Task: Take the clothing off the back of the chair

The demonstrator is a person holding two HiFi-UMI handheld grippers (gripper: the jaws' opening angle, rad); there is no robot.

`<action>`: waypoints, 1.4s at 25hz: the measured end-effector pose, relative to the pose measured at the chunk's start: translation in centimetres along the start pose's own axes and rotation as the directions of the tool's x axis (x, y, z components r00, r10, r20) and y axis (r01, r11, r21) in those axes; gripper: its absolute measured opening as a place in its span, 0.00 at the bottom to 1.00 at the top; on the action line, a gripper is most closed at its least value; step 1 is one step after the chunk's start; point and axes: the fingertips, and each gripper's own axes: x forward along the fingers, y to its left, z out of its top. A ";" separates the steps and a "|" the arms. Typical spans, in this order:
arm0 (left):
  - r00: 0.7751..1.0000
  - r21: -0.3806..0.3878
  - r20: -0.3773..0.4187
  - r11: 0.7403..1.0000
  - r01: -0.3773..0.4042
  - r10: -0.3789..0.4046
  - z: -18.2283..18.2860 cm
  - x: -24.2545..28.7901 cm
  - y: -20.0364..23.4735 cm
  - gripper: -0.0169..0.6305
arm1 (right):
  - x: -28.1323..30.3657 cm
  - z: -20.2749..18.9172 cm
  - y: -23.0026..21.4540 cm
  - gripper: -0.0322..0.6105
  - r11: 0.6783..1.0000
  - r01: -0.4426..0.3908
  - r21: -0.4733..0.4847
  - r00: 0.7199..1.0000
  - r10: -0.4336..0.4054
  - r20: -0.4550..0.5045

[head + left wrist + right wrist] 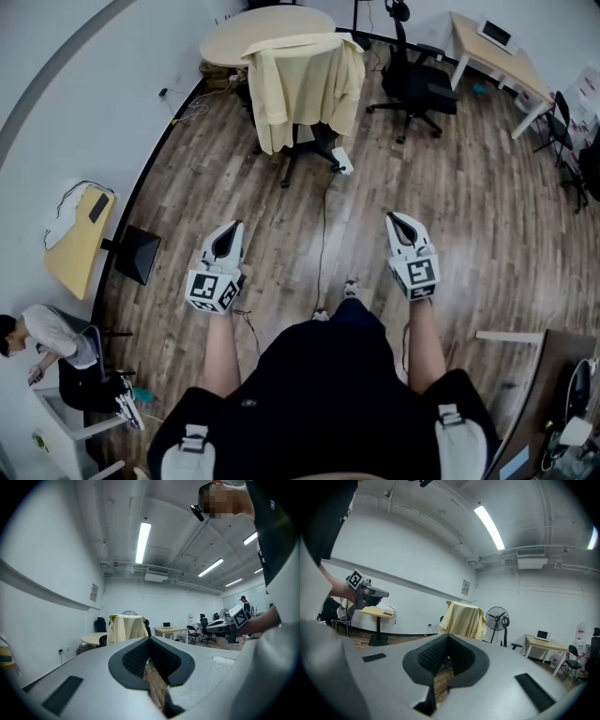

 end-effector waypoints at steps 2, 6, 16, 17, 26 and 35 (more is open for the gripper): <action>1.000 -0.003 -0.004 1.000 -0.003 0.003 0.0 0.2 0.1 0.03 | 0.3 -0.2 0.0 0.04 1.000 -0.005 -0.004 1.000 0.005 0.003; 1.000 0.002 -0.003 1.000 -0.006 0.006 0.0 0.8 0.2 0.03 | 0.6 -0.8 -0.7 0.04 1.000 -0.002 -0.003 1.000 0.002 -0.020; 1.000 0.007 -0.007 1.000 -0.013 0.013 0.2 3.3 0.3 0.03 | 2.5 -0.3 -3.2 0.04 1.000 -0.017 -0.024 1.000 0.017 -0.011; 1.000 0.008 -0.007 1.000 -0.014 0.015 0.3 3.5 0.4 0.03 | 2.7 -0.2 -3.4 0.04 0.999 -0.021 -0.029 1.000 0.021 -0.006; 0.999 0.029 -0.016 0.999 -0.027 0.028 0.9 6.5 0.8 0.03 | 5.2 -0.2 -6.3 0.04 0.998 -0.041 -0.040 0.999 0.040 -0.007; 0.997 0.035 -0.023 0.997 -0.072 0.073 1.4 10.4 1.2 0.03 | 7.8 -0.6 -10.0 0.04 0.996 -0.074 -0.047 0.997 0.074 -0.009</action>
